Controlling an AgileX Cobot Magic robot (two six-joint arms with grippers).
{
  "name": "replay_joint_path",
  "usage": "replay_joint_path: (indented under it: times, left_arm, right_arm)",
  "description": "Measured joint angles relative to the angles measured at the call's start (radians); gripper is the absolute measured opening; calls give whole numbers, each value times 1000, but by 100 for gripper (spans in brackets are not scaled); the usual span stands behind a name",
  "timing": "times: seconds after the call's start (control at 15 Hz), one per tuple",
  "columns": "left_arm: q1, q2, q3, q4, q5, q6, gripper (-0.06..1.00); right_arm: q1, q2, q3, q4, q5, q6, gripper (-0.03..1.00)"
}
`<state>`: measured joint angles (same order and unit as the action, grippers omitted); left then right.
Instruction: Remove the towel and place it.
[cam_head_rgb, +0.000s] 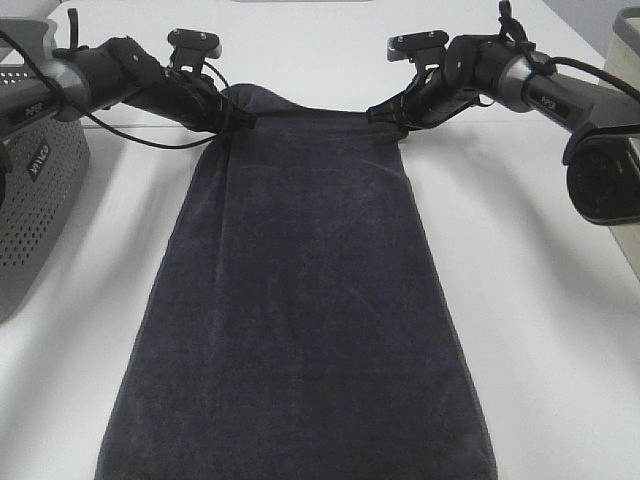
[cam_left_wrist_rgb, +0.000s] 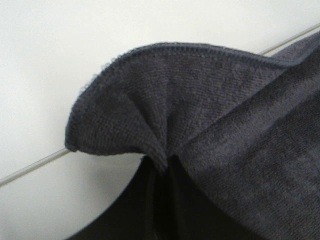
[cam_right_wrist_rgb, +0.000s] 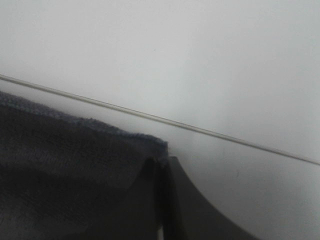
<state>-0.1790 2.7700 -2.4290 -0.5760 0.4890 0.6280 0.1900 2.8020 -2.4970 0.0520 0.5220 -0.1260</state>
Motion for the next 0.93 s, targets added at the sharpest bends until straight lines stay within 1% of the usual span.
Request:
replay_joint_path:
  times: [0.13,0.2,0.27,0.33,0.4,0.47,0.53,0.6,0.67,0.73,0.87,0.93]
  left_arm:
    - [0,8,0,0,-14,0,6]
    - [0,10,0,0,-14,0,11]
    - [0,10,0,0,-16,0,20]
    - [0,10,0,0,-21,0,31]
    - [0,10,0,-1,-34,0,42]
    - [0,10,0,-1,-55,0,52]
    - [0,10,0,-2,-72,0,57]
    - [0,10,0,-4,-105,-1,63]
    - [0,10,0,-4,-132,-1,67]
    - [0,10,0,-4,-136,-1,67]
    - [0,1,0,17,-125,-1,68]
    - [0,-16,0,32,-95,-1,68]
  right_arm:
    - [0,3,0,5,-12,0,2]
    - [0,3,0,20,-19,0,4]
    - [0,3,0,39,-26,0,10]
    - [0,3,0,60,-33,0,18]
    - [0,3,0,83,-41,0,30]
    - [0,3,0,99,-59,0,35]
    - [0,3,0,104,-66,0,46]
    - [0,3,0,107,-73,0,55]
    - [0,3,0,108,-73,0,60]
    - [0,2,0,109,-63,0,61]
    - [0,-16,0,101,0,0,61]
    - [0,-43,0,95,52,0,61]
